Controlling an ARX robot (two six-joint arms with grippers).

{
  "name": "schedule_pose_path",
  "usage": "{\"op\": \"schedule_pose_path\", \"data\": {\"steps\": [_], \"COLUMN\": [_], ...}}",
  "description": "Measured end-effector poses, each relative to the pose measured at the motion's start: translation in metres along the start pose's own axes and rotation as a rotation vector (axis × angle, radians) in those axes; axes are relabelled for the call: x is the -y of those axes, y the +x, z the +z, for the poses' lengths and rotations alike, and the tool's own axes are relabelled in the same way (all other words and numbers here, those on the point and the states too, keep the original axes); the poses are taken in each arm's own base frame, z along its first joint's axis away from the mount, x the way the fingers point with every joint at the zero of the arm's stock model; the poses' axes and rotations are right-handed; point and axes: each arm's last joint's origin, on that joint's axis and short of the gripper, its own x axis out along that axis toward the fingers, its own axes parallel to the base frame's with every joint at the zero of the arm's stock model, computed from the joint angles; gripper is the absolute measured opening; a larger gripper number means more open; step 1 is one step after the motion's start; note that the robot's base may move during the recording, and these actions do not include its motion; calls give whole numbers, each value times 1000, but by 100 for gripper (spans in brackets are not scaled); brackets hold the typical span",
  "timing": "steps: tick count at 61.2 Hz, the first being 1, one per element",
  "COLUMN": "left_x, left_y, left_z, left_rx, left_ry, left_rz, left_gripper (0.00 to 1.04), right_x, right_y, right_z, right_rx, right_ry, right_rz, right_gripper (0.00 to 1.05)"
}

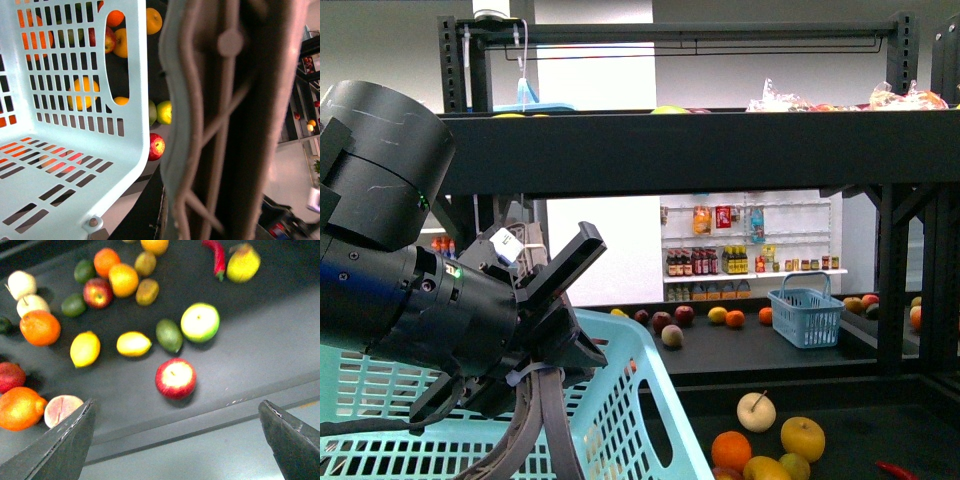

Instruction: Pick lemon from shelf

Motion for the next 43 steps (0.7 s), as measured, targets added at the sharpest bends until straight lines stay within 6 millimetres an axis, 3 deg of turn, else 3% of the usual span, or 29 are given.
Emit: {"op": "schedule_pose_path", "data": {"steps": [11, 21, 32, 43], "left_x": [0, 0, 0, 0], "left_y": [0, 0, 0, 0], "left_z": [0, 0, 0, 0], "left_rx": [-3, -1, -1, -1], "left_ry": [2, 2, 3, 3], "left_rz": [-4, -2, -1, -2], "left_gripper": [14, 14, 14, 14], "right_x": [-25, -59, -97, -121], "right_y": [73, 121, 171, 215], "right_z": [6, 2, -13, -36], "right_rx": [-178, -270, -351, -420], "right_ry": [21, 28, 5, 12], "right_rz": [-11, 20, 6, -16], "right_gripper": [97, 97, 97, 97]}}
